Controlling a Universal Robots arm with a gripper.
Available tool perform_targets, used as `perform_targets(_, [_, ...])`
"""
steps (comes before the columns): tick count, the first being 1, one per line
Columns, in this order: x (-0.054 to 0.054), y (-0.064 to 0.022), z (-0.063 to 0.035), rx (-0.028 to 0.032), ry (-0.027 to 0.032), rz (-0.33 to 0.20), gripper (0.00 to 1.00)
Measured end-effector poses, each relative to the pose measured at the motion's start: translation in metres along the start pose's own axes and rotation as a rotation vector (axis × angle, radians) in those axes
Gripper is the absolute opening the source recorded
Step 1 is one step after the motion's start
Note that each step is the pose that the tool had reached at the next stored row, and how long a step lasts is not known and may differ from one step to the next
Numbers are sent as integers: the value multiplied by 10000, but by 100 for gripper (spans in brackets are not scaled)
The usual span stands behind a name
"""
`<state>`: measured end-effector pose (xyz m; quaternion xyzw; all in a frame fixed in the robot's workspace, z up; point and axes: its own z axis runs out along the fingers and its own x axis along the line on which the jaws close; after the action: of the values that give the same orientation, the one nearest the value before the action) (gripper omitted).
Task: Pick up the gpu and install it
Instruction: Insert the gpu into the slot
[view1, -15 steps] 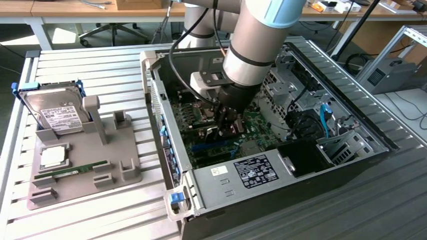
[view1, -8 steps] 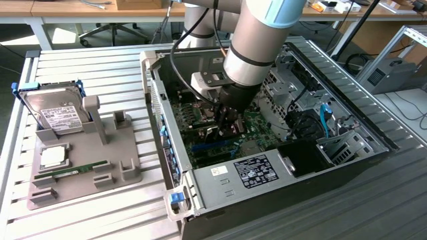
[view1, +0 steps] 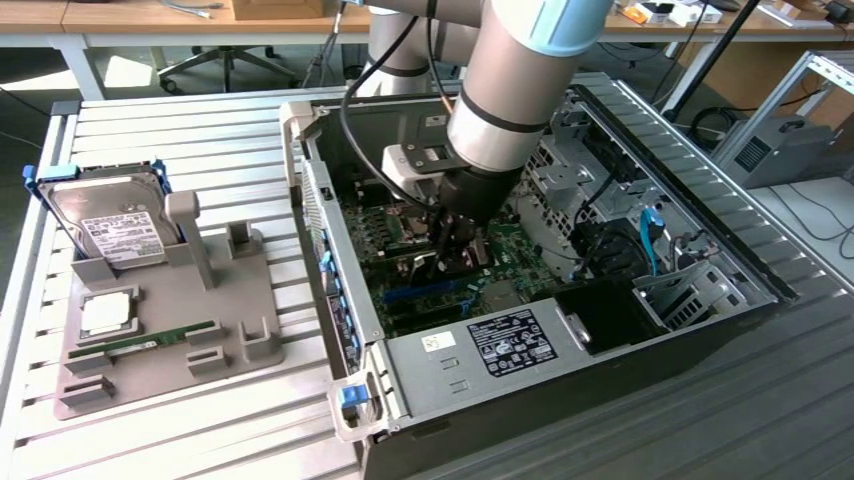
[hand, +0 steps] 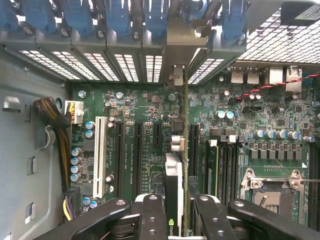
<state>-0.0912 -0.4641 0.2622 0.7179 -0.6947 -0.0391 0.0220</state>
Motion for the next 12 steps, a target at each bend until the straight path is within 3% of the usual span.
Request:
perform_targets(4, [1, -36, -2, 4, -19, 47, 27])
perform_targets(8, [1, -38, 2, 87, -31, 116, 27])
perform_targets(12, [1, -38, 3, 101, -46, 273, 27])
